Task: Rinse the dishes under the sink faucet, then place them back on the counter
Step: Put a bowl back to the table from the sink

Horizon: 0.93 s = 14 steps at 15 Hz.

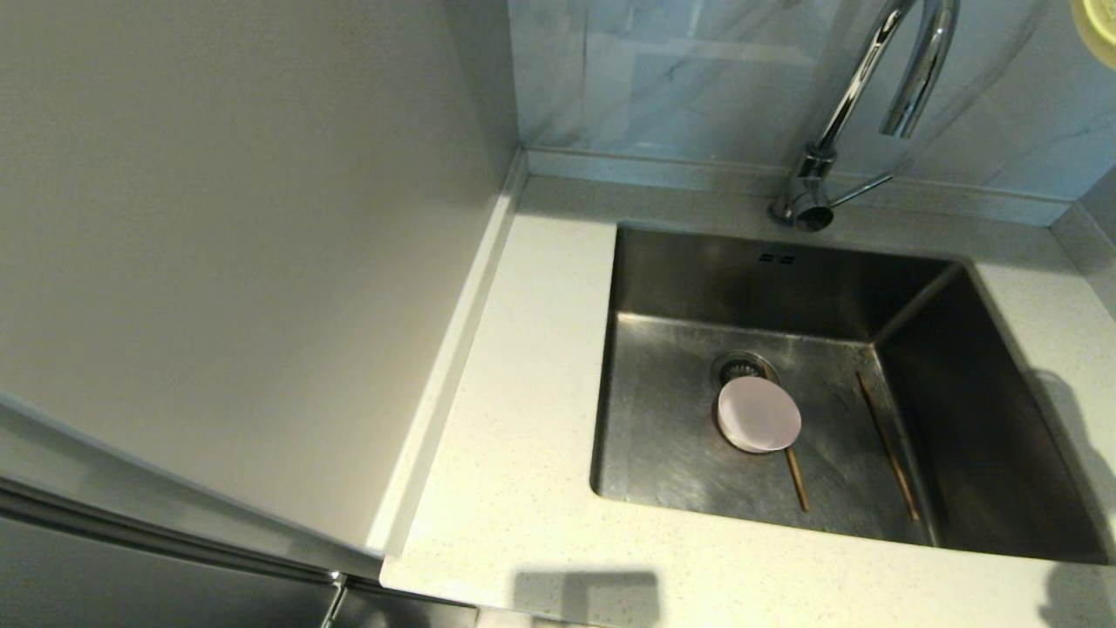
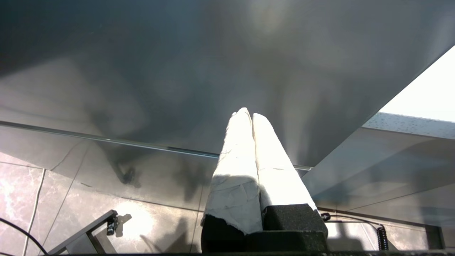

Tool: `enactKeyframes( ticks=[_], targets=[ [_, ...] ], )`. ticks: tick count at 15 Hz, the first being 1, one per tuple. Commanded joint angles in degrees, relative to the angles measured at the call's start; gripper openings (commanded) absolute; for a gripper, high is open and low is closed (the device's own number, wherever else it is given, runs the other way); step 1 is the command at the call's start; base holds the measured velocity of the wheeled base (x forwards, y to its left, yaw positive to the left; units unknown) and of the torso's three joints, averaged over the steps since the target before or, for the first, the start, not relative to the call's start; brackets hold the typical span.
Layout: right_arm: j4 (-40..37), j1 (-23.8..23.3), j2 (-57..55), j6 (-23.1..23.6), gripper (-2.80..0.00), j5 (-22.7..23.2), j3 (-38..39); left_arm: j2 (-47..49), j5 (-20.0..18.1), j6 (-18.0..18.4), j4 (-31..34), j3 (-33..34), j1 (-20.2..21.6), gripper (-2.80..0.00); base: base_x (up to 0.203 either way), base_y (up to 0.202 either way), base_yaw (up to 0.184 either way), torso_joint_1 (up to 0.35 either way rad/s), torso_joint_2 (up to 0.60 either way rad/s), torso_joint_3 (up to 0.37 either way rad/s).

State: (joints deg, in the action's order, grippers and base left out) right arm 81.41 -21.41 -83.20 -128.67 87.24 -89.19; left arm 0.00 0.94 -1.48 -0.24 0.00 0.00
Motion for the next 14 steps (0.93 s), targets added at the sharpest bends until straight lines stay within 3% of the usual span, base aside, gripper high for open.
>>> enactKeyframes(
  ticks=[1,3,4,5,7,11,12,13,14],
  targets=[
    [4.21,-1.15,1.66,16.47,-2.8,0.43,2.74,-0.18,0.03,-0.02,-0.02,0.0,0.0,-2.8,0.0,0.0,0.0,0.0,0.0,0.0],
    [5.18,-2.17,2.84,32.9,-2.8,0.43,3.69,-0.18,0.03,-0.02,-0.02,0.0,0.0,-2.8,0.0,0.0,0.0,0.0,0.0,0.0],
    [5.3,-2.69,2.99,37.72,-2.8,0.43,3.11,-0.18,0.03,-0.02,-0.02,0.0,0.0,-2.8,0.0,0.0,0.0,0.0,0.0,0.0],
    [3.56,-2.9,2.9,38.49,-2.8,0.07,2.51,-0.18,0.03,-0.02,-0.02,0.0,0.0,-2.8,0.0,0.0,0.0,0.0,0.0,0.0],
    [-10.99,-3.07,3.01,38.39,-2.8,-2.36,1.84,-0.18,0.03,-0.02,-0.02,0.0,0.0,-2.8,0.0,0.0,0.0,0.0,0.0,0.0],
    [-66.7,-3.3,0.71,37.73,-2.8,-14.32,-10.74,-0.18,0.03,-0.02,-0.02,0.0,0.0,-2.8,0.0,0.0,0.0,0.0,0.0,0.0],
    [-79.16,-3.09,-0.85,34.96,-2.8,-17.76,-14.49,-0.18,0.03,-0.02,-0.02,0.0,0.0,-2.8,0.0,0.0,0.0,0.0,0.0,0.0],
    [-87.14,-2.76,-2.23,28.06,-2.8,-20.16,-16.64,-0.18,0.03,-0.02,-0.02,0.0,0.0,-2.8,0.0,0.0,0.0,0.0,0.0,0.0],
    [-90.33,-2.46,-3.2,17.39,-2.8,-21.62,-17.31,-0.18,0.03,-0.02,-0.02,0.0,0.0,-2.8,0.0,0.0,0.0,0.0,0.0,0.0]
  ],
)
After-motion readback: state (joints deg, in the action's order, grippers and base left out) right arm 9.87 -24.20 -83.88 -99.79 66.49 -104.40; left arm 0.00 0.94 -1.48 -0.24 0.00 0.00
